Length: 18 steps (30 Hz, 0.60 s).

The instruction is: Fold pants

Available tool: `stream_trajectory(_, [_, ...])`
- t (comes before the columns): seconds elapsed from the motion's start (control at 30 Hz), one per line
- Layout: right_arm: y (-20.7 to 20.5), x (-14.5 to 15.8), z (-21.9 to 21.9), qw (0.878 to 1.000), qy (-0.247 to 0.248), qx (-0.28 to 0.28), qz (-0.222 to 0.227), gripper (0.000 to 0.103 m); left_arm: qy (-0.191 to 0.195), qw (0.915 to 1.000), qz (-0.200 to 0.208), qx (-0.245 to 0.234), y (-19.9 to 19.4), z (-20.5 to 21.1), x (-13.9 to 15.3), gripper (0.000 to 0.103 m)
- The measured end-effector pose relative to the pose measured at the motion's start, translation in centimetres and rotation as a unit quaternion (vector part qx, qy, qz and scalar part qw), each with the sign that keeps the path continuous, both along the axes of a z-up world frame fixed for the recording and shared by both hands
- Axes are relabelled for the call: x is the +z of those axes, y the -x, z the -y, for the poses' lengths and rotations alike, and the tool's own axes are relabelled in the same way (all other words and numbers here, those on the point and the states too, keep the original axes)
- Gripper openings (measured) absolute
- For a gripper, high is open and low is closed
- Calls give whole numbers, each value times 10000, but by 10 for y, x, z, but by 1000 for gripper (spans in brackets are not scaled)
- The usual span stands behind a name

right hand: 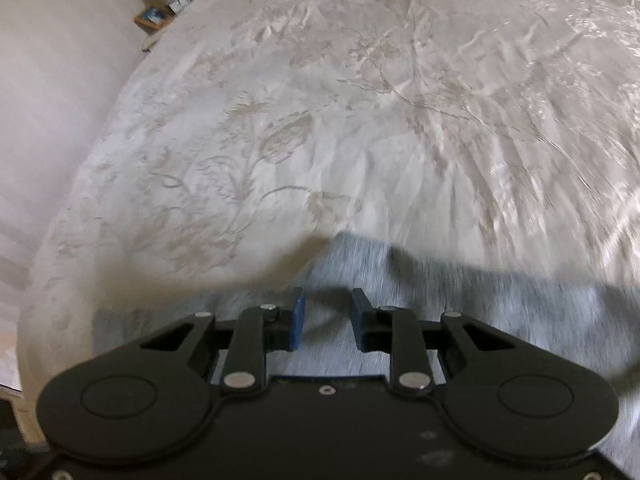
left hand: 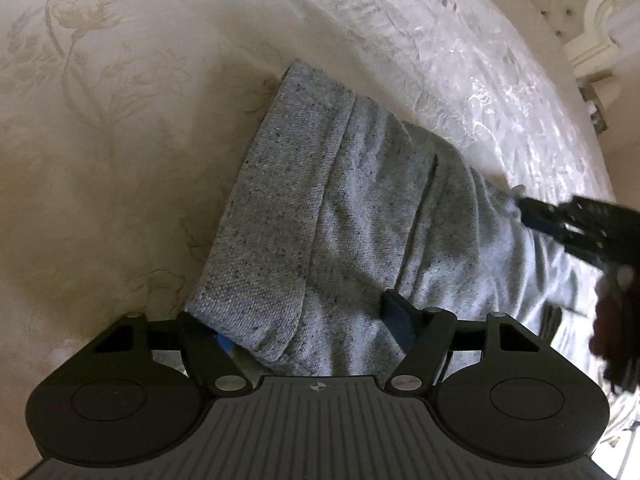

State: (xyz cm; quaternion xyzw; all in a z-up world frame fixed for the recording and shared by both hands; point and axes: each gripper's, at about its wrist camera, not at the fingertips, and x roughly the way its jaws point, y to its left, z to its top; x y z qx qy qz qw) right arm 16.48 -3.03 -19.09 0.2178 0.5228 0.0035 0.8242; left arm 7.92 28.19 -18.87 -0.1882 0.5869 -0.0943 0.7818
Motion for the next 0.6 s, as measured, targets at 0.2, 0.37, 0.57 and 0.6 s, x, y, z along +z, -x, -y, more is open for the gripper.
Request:
stream_trajectory(0.2, [-34, -22, 6, 9996, 127, -32, -235, 19, -20, 10000, -29, -16, -3, 2, -2, 69])
stream_trajectory(0.37, [-39, -22, 9, 9997, 105, -113, -204, 18, -22, 10000, -25, -16, -4, 3, -3, 70])
stream_trajectory(0.57, [-10, 1, 12, 9995, -106, -296, 60, 19, 41, 10000, 23, -27, -2, -2, -3, 69])
stream_trajectory(0.6, [-1, 4, 10, 9994, -163, -304, 60, 19, 46, 10000, 49, -29, -1, -2, -3, 68])
